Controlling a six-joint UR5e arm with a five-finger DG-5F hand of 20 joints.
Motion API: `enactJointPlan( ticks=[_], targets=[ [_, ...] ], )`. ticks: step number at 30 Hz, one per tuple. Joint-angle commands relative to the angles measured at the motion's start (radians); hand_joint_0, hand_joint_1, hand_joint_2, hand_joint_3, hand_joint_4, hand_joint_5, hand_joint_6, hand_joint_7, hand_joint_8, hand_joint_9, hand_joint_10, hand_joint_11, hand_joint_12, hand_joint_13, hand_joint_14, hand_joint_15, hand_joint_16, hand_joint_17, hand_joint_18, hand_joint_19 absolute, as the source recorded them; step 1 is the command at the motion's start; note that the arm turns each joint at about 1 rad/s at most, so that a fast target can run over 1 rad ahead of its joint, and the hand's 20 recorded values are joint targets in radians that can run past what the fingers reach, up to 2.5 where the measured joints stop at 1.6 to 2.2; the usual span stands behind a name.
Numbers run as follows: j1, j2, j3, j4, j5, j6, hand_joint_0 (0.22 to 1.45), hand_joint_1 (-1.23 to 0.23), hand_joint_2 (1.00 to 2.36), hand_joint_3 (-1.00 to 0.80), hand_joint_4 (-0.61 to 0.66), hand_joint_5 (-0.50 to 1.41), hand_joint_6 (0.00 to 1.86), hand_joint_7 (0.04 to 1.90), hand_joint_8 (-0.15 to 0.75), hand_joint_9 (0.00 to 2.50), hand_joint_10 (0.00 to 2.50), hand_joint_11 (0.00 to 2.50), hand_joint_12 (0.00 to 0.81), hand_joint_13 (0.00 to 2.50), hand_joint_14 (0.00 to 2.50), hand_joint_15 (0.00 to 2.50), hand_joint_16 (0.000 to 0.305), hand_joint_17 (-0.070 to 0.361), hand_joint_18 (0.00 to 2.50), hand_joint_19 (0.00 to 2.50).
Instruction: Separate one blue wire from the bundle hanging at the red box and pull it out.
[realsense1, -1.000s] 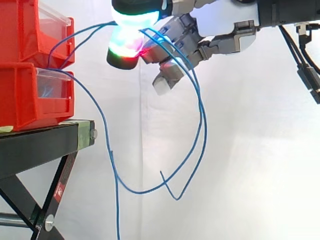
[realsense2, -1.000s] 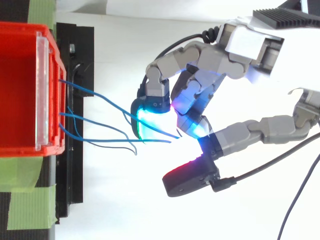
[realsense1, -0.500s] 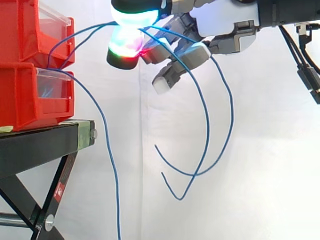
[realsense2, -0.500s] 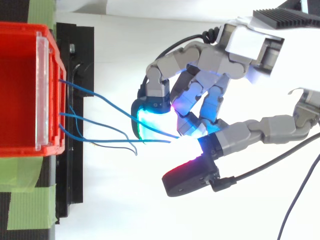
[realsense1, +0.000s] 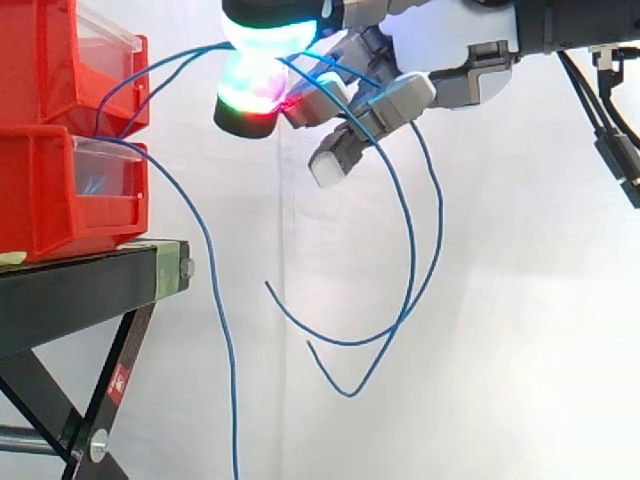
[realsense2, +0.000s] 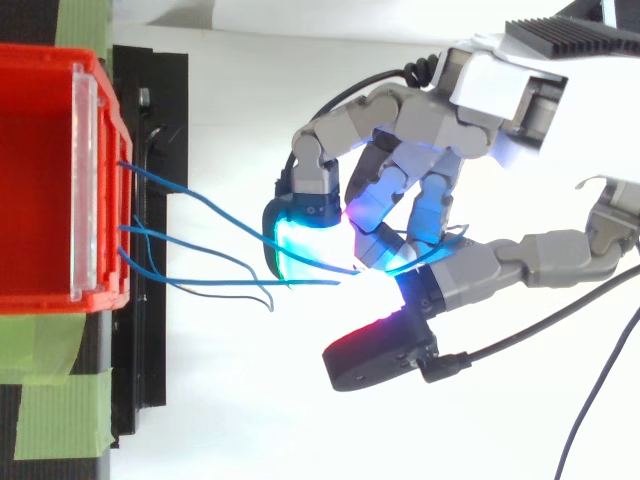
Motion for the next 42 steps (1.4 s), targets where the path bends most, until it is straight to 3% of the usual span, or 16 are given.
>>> enactJointPlan(
  ticks=[1, 9, 18, 20, 28, 35, 42],
  targets=[
    [-0.001, 0.0, 0.0, 0.0, 0.0, -0.001, 0.64, -0.72, 1.02, -0.29, 0.19, -0.19, 0.91, 1.12, 0.388, 1.12, 0.0, 1.69, 0.388, 1.65, 0.03, 1.58, 0.056, 0.126, 0.86, 0.64],
    [0.0, 0.0, 0.0, 0.0, 0.0, -0.001, 0.7, -0.93, 1.01, -0.37, 0.18, -0.19, 0.91, 1.13, 0.37, 1.06, 0.0, 1.7, 0.385, 1.56, 0.01, 1.6, 0.055, 0.123, 0.84, 0.61],
    [0.0, 0.0, 0.0, 0.0, -0.001, -0.001, 0.73, -0.96, 1.0, -0.5, 0.2, -0.19, 0.91, 1.1, 0.364, 1.05, 0.01, 1.69, 0.385, 1.54, 0.0, 1.58, 0.055, 0.123, 0.82, 0.57],
    [0.0, 0.0, 0.0, 0.0, -0.001, -0.001, 0.72, -0.94, 1.0, -0.5, 0.2, -0.19, 0.91, 1.11, 0.367, 1.07, 0.01, 1.7, 0.385, 1.54, 0.0, 1.57, 0.054, 0.122, 0.82, 0.58],
    [0.0, 0.001, 0.0, 0.0, -0.001, -0.001, 0.6, -0.62, 1.0, -0.49, 0.23, -0.17, 0.9, 1.12, 0.386, 1.19, 0.01, 1.69, 0.386, 1.59, 0.09, 1.56, 0.055, 0.124, 0.84, 0.66],
    [0.0, 0.001, 0.0, 0.0, 0.0, -0.001, 0.57, -0.54, 1.0, -0.49, 0.23, -0.17, 0.89, 1.11, 0.392, 1.21, 0.01, 1.68, 0.392, 1.58, 0.13, 1.53, 0.057, 0.128, 0.86, 0.67],
    [0.0, 0.0, 0.0, 0.002, 0.0, -0.001, 0.6, -0.56, 1.0, -0.47, 0.23, -0.17, 0.89, 1.12, 0.388, 1.27, 0.01, 1.71, 0.384, 1.6, 0.12, 1.54, 0.056, 0.125, 0.89, 0.69]
  ],
)
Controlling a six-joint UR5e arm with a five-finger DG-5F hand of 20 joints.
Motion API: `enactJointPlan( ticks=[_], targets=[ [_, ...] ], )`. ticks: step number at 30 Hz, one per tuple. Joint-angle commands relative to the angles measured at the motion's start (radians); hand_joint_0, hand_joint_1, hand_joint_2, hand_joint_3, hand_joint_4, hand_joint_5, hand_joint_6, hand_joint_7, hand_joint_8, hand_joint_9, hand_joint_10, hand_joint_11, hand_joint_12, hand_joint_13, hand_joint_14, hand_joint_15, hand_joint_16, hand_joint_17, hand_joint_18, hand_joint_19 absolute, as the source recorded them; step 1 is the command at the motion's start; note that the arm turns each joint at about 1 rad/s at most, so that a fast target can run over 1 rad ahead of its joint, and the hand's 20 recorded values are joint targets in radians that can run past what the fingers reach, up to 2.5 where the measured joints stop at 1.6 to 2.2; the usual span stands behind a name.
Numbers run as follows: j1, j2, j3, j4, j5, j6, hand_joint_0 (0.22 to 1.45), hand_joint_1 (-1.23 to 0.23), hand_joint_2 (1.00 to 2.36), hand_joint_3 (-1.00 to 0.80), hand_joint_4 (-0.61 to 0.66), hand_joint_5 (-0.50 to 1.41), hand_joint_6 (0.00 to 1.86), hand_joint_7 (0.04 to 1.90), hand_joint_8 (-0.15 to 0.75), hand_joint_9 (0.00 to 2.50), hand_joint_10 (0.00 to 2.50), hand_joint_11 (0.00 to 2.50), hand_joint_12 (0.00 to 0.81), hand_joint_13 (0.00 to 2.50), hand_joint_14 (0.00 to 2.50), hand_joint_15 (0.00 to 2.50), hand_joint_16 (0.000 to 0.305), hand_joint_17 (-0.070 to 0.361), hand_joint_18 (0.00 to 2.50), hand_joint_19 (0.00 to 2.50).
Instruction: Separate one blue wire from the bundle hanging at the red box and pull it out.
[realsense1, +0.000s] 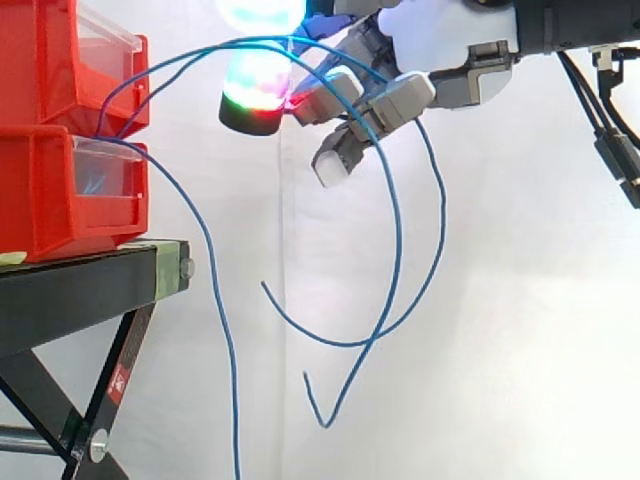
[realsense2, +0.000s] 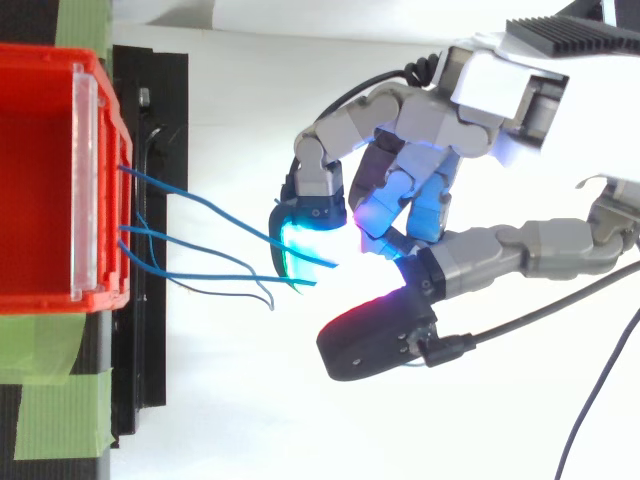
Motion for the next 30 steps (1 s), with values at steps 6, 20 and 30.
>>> enactJointPlan(
  ticks=[6, 20, 30],
  targets=[
    [0.0, 0.001, 0.0, 0.0, -0.002, 0.0, 0.64, -0.67, 1.01, -0.38, 0.21, -0.16, 0.89, 1.15, 0.393, 1.3, 0.0, 1.74, 0.376, 1.63, 0.07, 1.58, 0.053, 0.119, 0.93, 0.68],
    [-0.001, 0.0, 0.0, 0.001, 0.0, 0.0, 0.74, -0.98, 1.02, -0.33, 0.18, -0.19, 0.92, 1.16, 0.373, 1.18, 0.0, 1.77, 0.383, 1.57, 0.0, 1.62, 0.054, 0.122, 0.91, 0.6],
    [0.0, 0.001, 0.0, 0.001, 0.0, 0.0, 0.78, -1.0, 1.01, -0.41, 0.22, -0.22, 0.92, 1.12, 0.361, 1.05, 0.0, 1.79, 0.391, 1.53, 0.0, 1.6, 0.056, 0.126, 0.88, 0.56]
  ],
)
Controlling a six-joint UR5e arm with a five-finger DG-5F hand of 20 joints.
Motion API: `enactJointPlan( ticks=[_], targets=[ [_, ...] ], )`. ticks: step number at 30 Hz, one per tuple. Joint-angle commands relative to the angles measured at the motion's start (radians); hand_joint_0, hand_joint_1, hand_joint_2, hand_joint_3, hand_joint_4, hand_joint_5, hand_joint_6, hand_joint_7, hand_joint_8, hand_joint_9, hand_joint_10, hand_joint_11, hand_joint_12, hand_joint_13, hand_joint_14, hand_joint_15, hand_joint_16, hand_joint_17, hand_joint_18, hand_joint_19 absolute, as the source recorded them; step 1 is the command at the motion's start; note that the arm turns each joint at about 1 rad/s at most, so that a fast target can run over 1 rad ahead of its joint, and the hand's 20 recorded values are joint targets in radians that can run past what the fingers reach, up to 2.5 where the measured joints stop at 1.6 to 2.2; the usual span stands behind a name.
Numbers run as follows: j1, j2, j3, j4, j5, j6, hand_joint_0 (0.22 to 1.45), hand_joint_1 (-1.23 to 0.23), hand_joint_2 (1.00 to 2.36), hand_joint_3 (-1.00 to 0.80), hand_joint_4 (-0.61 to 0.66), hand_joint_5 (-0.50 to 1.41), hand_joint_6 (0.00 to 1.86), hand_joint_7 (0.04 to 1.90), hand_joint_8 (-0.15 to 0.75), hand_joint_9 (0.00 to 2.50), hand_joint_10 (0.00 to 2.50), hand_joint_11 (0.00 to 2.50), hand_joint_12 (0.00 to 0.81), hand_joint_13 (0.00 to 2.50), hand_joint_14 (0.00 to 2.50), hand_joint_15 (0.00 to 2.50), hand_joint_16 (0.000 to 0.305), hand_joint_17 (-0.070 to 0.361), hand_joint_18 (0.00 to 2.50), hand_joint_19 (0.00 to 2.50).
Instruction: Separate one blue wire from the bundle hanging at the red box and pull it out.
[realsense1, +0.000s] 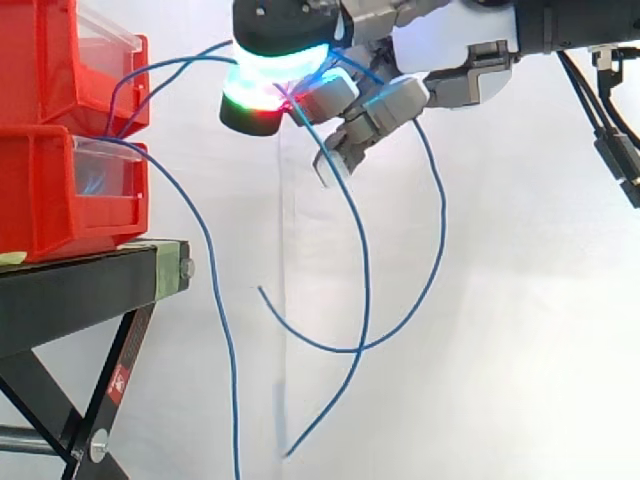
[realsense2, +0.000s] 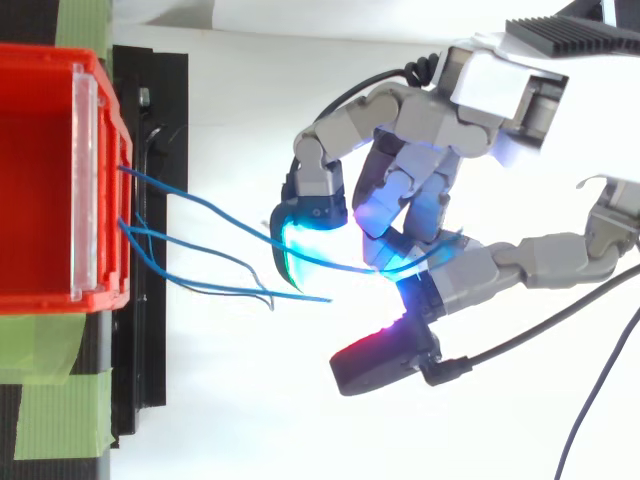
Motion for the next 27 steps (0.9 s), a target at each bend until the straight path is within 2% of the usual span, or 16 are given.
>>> enactJointPlan(
  ticks=[1, 8, 11, 13, 15, 27],
  targets=[
    [0.0, 0.0, 0.0, 0.0, 0.0, -0.001, 0.78, -1.01, 1.01, -0.42, 0.22, -0.23, 0.92, 1.12, 0.365, 1.03, 0.0, 1.78, 0.391, 1.52, 0.0, 1.59, 0.057, 0.127, 0.87, 0.56],
    [0.0, 0.0, 0.0, 0.0, 0.0, 0.0, 0.79, -0.97, 1.0, -0.46, 0.27, -0.24, 0.92, 1.08, 0.378, 0.96, 0.0, 1.78, 0.383, 1.5, 0.0, 1.57, 0.058, 0.13, 0.87, 0.56],
    [0.0, 0.001, 0.0, 0.0, 0.0, 0.0, 0.7, -0.88, 1.0, -0.48, 0.27, -0.23, 0.92, 1.06, 0.382, 1.02, 0.03, 1.77, 0.39, 1.54, 0.01, 1.59, 0.057, 0.129, 0.89, 0.61],
    [0.0, 0.0, 0.0, 0.0, 0.0, 0.0, 0.61, -0.78, 1.0, -0.5, 0.26, -0.22, 0.91, 1.06, 0.383, 1.09, 0.0, 1.79, 0.39, 1.54, 0.09, 1.55, 0.057, 0.129, 0.88, 0.65],
    [0.0, 0.0, 0.0, -0.002, 0.0, 0.0, 0.57, -0.71, 1.0, -0.5, 0.26, -0.22, 0.91, 1.05, 0.39, 1.12, 0.0, 1.79, 0.402, 1.55, 0.15, 1.52, 0.059, 0.132, 0.9, 0.67],
    [0.0, 0.0, 0.0, 0.0, 0.0, 0.0, 0.52, -0.54, 1.0, -0.5, 0.25, -0.19, 0.88, 1.07, 0.403, 1.26, 0.0, 1.76, 0.409, 1.57, 0.25, 1.44, 0.061, 0.138, 0.94, 0.7]
  ],
)
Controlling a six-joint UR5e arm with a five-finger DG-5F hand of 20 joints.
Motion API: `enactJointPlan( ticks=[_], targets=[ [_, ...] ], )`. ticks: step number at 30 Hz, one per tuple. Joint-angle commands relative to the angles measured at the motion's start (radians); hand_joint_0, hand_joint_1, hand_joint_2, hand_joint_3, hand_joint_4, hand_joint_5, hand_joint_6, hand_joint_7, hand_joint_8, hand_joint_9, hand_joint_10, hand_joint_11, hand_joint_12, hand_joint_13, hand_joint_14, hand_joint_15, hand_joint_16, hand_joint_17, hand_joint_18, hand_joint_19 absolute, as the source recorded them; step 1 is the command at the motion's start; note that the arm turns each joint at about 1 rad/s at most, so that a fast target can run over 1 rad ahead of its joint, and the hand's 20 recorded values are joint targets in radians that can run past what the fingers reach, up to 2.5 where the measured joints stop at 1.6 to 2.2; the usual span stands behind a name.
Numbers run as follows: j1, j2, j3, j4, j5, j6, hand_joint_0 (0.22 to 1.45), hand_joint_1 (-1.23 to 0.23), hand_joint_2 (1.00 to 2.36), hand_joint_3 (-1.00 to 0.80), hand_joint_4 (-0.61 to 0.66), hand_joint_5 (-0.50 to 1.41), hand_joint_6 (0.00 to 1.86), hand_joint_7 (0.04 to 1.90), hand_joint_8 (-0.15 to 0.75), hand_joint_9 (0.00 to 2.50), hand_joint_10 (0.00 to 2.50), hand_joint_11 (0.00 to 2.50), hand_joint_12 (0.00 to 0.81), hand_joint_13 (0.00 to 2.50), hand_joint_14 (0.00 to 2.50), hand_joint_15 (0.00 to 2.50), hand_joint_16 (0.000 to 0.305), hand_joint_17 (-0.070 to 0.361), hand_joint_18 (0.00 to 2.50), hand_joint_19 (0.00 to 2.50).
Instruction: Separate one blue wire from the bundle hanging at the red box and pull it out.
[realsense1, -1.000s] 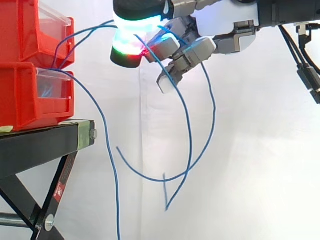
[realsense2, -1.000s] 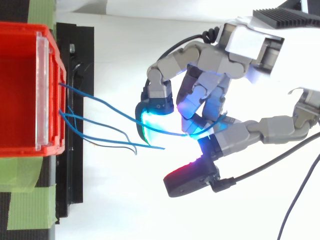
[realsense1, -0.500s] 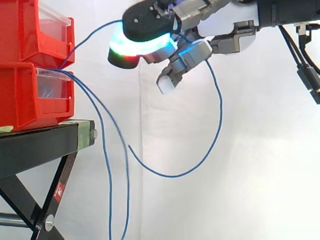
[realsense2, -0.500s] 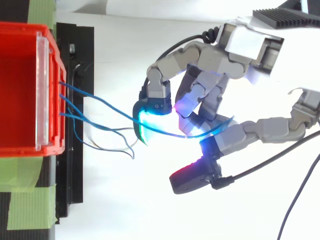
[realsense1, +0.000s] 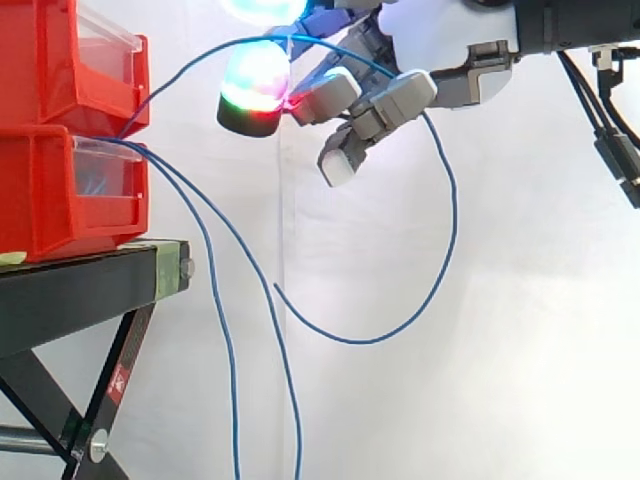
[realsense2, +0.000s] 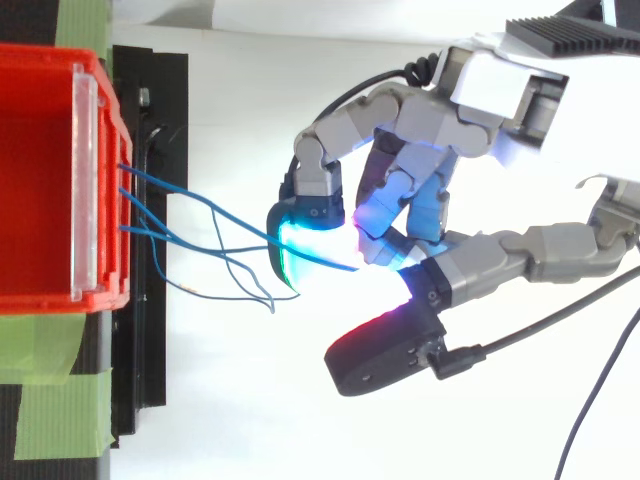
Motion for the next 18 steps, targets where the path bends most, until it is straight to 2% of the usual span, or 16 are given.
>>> enactJointPlan(
  ticks=[1, 8, 18],
  targets=[
    [0.0, -0.001, 0.0, -0.001, 0.0, 0.0, 0.53, -0.52, 1.0, -0.5, 0.25, -0.18, 0.88, 1.08, 0.402, 1.27, 0.0, 1.76, 0.407, 1.59, 0.24, 1.46, 0.06, 0.136, 0.94, 0.71],
    [0.0, 0.001, 0.0, 0.001, 0.0, 0.0, 0.61, -0.54, 1.01, -0.41, 0.22, -0.16, 0.88, 1.11, 0.383, 1.37, 0.0, 1.78, 0.384, 1.64, 0.18, 1.53, 0.054, 0.122, 0.99, 0.73],
    [0.0, -0.001, 0.0, 0.001, 0.002, 0.0, 0.61, -0.61, 1.02, -0.29, 0.18, -0.15, 0.88, 1.15, 0.396, 1.47, 0.0, 1.83, 0.38, 1.7, 0.17, 1.57, 0.052, 0.118, 1.07, 0.74]
  ],
)
